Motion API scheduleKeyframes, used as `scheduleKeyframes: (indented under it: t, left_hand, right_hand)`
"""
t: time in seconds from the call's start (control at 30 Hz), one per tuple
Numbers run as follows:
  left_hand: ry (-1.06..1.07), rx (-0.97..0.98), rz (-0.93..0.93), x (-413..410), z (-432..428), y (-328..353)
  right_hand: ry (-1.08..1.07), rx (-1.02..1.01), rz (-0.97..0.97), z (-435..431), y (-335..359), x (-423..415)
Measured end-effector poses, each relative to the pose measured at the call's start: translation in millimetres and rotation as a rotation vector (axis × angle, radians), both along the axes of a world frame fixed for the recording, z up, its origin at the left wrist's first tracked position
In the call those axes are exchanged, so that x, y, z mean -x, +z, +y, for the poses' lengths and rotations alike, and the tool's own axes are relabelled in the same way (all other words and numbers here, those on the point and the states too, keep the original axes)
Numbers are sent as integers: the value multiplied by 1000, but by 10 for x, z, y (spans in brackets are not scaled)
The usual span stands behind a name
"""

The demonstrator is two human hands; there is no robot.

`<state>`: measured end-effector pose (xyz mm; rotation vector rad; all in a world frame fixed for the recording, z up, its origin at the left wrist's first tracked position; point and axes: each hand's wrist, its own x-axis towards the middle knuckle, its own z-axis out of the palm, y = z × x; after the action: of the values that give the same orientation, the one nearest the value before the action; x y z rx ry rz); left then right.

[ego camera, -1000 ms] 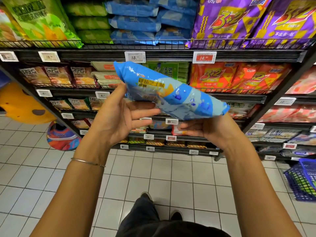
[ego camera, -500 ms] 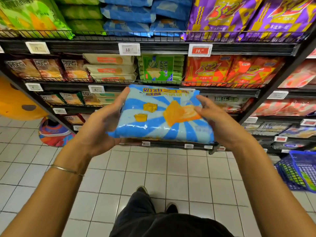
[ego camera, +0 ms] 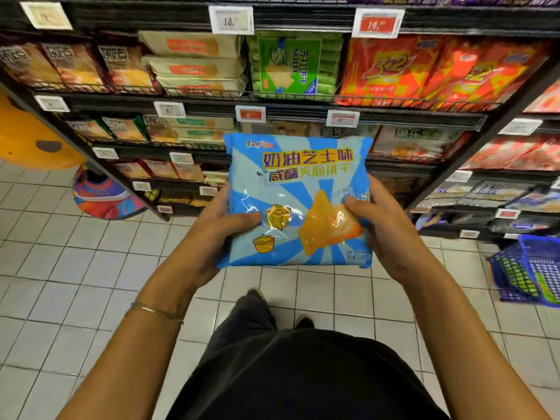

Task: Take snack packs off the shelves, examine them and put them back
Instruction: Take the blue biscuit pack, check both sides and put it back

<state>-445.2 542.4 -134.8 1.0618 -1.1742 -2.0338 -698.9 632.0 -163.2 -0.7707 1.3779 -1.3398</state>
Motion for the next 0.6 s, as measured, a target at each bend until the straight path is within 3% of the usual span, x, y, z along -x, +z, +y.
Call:
scheduleKeyframes:
  t: [0.37,0.6]
  left_hand:
    - [14,8,-47,-181,172,-121]
    - [17,6,-78,-111,141,-101]
  right_hand:
    - [-28,39,-11,202,-40,-209]
    - [-122,-122,-89,164,-54,-318]
